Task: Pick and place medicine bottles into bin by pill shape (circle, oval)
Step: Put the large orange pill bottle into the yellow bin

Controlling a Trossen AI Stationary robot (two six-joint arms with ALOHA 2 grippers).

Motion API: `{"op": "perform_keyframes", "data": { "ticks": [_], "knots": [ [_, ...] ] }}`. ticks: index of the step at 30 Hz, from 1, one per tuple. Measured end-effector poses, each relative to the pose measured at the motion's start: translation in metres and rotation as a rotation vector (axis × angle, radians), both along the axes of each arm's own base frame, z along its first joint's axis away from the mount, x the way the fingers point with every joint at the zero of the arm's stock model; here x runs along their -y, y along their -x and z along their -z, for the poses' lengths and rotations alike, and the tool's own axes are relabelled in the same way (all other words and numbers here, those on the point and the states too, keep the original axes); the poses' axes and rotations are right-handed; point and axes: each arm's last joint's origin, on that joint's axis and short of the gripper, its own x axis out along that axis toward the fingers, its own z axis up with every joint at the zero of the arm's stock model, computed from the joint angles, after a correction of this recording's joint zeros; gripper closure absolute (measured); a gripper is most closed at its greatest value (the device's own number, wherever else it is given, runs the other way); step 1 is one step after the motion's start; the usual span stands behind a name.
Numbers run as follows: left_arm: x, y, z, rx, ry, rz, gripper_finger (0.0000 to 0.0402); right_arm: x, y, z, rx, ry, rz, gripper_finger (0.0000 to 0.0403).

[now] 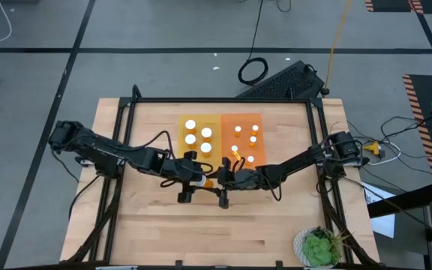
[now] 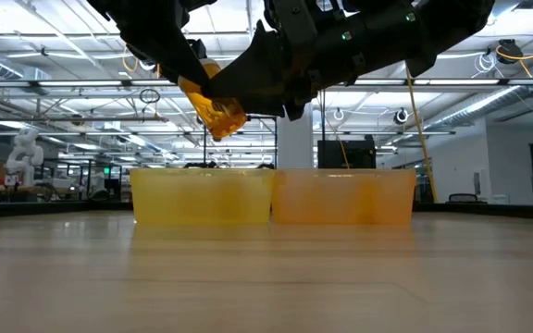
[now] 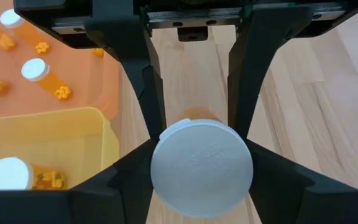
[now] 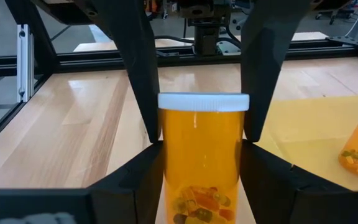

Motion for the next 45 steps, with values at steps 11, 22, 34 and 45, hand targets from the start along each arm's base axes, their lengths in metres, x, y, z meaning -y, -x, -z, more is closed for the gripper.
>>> {"op": "perform_keyframes", "data": {
  "ticks": [11, 22, 34, 45],
  "knots": [
    [-0.001, 0.001, 0.001, -0.002, -0.011, -0.007, 0.0178, -0.002, 0.004, -0.004, -0.028, 0.022, -0.01, 0.0123],
    [-0.001, 0.01, -0.004, -0.031, -0.03, -0.018, 0.0182, -0.001, 0.045, -0.046, -0.234, 0.068, -0.039, 0.0078],
    [-0.022, 0.018, -0.038, -0.111, -0.071, -0.089, 0.0189, -0.027, 0.093, -0.077, -0.267, 0.032, -0.131, 0.0082],
    [-0.066, 0.018, -0.051, -0.165, -0.102, -0.231, 0.0187, -0.032, 0.099, -0.07, -0.297, 0.047, -0.153, 0.0083]
  ]
}}
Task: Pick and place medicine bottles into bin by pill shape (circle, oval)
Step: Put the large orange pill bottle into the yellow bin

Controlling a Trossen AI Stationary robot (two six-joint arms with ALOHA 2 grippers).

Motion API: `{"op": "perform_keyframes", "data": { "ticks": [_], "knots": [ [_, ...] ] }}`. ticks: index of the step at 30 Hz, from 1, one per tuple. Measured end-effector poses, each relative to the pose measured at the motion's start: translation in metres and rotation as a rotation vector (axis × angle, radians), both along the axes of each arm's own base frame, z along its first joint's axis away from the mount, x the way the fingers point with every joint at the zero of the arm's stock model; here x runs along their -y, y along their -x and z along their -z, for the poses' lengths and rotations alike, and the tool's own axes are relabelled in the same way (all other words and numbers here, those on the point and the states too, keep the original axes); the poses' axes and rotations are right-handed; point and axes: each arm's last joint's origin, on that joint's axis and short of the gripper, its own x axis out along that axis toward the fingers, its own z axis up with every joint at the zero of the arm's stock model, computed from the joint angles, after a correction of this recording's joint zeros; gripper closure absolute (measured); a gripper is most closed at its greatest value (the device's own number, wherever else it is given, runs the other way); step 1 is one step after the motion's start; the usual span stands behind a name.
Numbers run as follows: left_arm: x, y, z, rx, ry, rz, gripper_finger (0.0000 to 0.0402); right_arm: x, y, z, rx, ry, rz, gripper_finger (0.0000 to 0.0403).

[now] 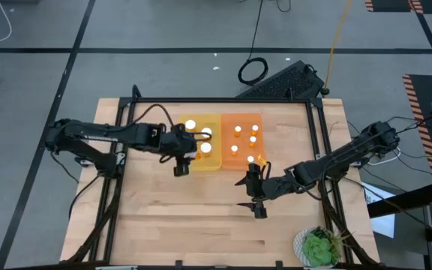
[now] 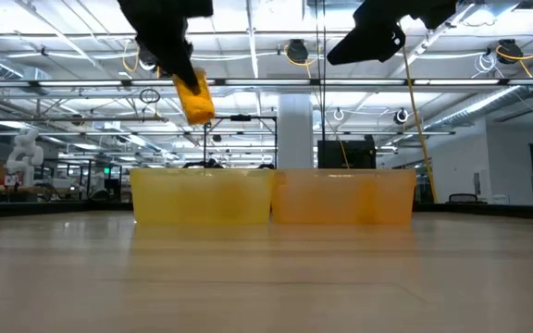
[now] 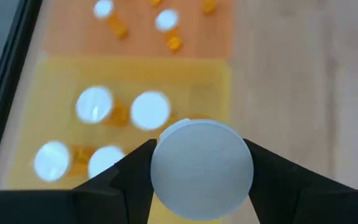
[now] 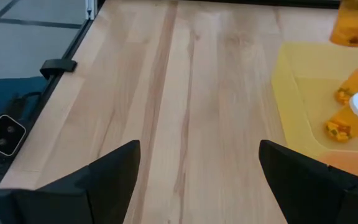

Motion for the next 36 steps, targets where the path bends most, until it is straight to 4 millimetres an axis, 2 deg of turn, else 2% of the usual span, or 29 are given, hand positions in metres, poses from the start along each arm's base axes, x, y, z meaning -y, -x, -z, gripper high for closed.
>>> {"op": "perform_keyframes", "data": {
  "ticks": [7, 14, 19, 26, 36],
  "knots": [
    [-0.029, 0.004, 0.028, -0.057, 0.003, -0.106, 0.0181, 0.0, 0.0, 0.0, -0.001, -0.01, 0.007, 0.0083],
    [-0.045, 0.012, 0.054, -0.089, 0.011, -0.172, 0.0182, 0.0, 0.0, 0.0, -0.002, -0.018, 0.013, 0.0083],
    [-0.045, 0.013, 0.066, -0.065, 0.04, -0.171, 0.0189, 0.0, 0.0, 0.0, 0.0, -0.013, 0.016, 0.0083],
    [-0.044, 0.017, 0.086, -0.052, 0.048, -0.183, 0.017, 0.001, 0.0, 0.0, 0.001, -0.009, 0.017, 0.0083],
    [-0.043, 0.016, 0.087, -0.042, 0.097, -0.163, 0.0187, 0.001, 0.0, 0.0, 0.001, -0.008, 0.018, 0.0083]
  ]
}}
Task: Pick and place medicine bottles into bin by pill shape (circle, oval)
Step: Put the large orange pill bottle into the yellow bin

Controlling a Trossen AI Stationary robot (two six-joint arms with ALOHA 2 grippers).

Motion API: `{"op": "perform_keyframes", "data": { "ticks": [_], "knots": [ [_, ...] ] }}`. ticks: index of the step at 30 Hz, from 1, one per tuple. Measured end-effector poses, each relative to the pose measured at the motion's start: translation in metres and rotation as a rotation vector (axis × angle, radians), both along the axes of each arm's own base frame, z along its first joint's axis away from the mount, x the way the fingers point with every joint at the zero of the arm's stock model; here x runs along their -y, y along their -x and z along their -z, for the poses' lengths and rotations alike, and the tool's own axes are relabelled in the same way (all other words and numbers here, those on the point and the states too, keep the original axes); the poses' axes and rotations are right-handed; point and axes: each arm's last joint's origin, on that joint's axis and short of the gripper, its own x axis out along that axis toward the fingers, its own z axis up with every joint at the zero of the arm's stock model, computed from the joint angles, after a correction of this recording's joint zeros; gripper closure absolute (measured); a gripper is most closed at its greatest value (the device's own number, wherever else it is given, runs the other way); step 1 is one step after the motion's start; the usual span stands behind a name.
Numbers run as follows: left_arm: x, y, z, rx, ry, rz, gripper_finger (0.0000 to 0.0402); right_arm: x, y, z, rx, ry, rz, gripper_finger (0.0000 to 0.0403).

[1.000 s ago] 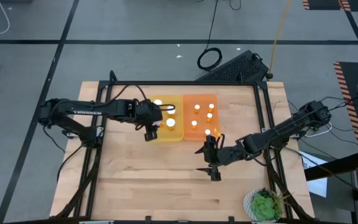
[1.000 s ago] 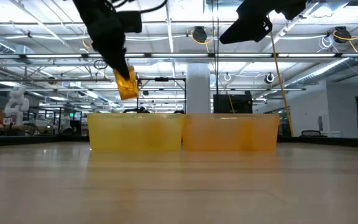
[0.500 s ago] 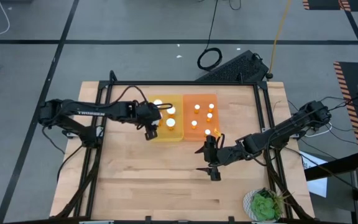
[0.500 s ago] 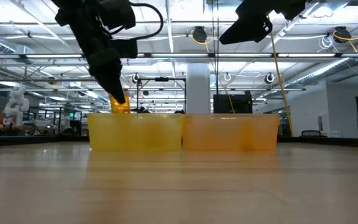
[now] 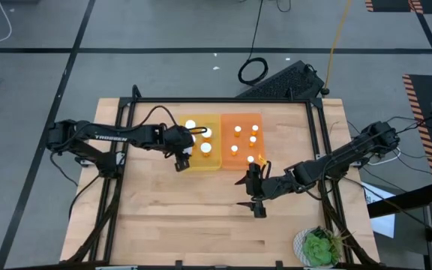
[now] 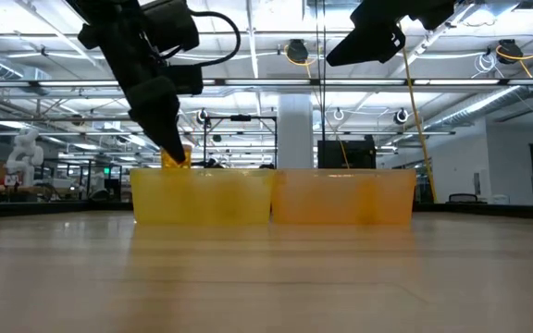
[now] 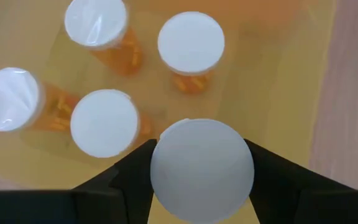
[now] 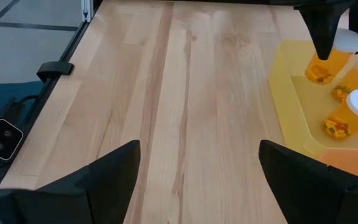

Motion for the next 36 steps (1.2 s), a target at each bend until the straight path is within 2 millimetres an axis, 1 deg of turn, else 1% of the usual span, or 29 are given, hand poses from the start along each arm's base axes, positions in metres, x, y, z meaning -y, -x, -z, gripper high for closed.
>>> {"op": "perform_keyframes", "data": {
  "ticks": [7, 15, 19, 25, 32, 36],
  "knots": [
    [0.005, -0.002, -0.001, 0.013, 0.007, 0.004, 0.017, 0.0, 0.0, 0.0, 0.0, -0.005, 0.004, 0.0083],
    [0.012, -0.004, -0.001, 0.022, -0.018, 0.023, 0.0184, 0.0, 0.0, 0.0, 0.0, -0.006, 0.004, 0.0083],
    [0.012, -0.006, 0.003, 0.014, -0.017, 0.024, 0.018, 0.0, 0.0, 0.0, 0.0, -0.006, 0.004, 0.0083],
    [0.011, -0.014, 0.017, -0.021, -0.021, 0.036, 0.0167, 0.0, 0.0, 0.0, 0.004, -0.009, 0.003, 0.0083],
    [0.01, -0.016, 0.018, -0.024, -0.038, 0.047, 0.0171, 0.0, 0.0, 0.0, 0.003, -0.009, 0.002, 0.0083],
    [0.01, -0.016, 0.018, -0.023, -0.038, 0.047, 0.0167, 0.0, 0.0, 0.0, 0.001, -0.008, 0.001, 0.0083]
  ]
}}
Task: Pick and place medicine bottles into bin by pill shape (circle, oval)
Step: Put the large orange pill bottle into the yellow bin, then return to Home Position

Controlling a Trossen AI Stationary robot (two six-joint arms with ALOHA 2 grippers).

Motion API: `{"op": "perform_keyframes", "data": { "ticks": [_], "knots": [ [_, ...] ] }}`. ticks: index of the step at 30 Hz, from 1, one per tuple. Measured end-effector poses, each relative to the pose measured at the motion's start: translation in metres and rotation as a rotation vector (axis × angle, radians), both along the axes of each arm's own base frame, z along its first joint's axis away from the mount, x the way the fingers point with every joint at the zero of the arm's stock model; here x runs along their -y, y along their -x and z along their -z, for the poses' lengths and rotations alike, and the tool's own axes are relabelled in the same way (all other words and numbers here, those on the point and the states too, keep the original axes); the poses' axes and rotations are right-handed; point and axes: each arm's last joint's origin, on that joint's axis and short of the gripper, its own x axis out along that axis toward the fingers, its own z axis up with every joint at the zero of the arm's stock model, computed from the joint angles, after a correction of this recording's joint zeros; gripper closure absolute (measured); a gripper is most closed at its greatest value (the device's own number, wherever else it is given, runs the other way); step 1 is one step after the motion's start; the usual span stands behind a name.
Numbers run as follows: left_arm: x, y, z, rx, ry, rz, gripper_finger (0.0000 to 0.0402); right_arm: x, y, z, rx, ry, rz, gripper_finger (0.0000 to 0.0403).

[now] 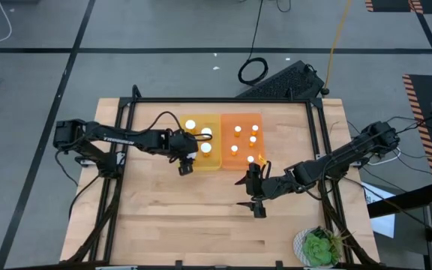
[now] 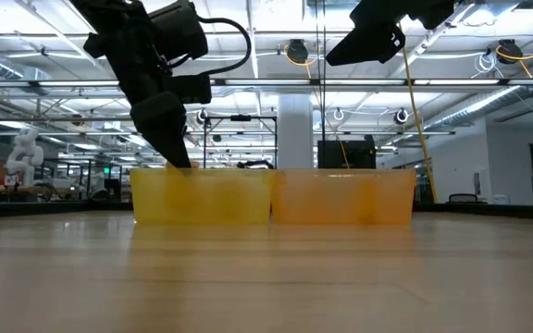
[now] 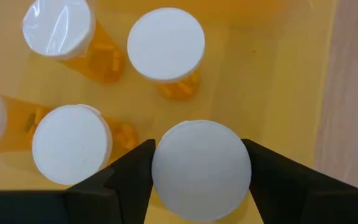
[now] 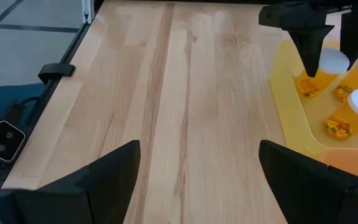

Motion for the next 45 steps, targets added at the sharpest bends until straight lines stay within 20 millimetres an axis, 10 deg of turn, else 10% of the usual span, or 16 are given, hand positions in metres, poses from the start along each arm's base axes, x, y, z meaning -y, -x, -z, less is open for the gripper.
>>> {"op": "perform_keyframes", "data": {
  "ticks": [12, 25, 34, 45],
  "knots": [
    [0.0, 0.0, -0.001, 0.007, 0.001, -0.003, 0.0107, 0.0, 0.0, 0.0, -0.001, 0.0, 0.0, 0.0083],
    [0.011, 0.025, -0.058, 0.197, -0.062, 0.006, 0.0125, 0.0, -0.002, -0.003, 0.048, 0.05, 0.019, 0.0094],
    [0.029, 0.057, -0.1, 0.368, -0.138, 0.047, 0.0162, 0.007, 0.001, -0.011, 0.073, 0.179, -0.051, 0.0215],
    [0.034, 0.065, -0.096, 0.296, -0.161, 0.015, 0.0193, 0.032, 0.035, -0.003, 0.108, 0.261, -0.078, 0.0397]
  ]
}}
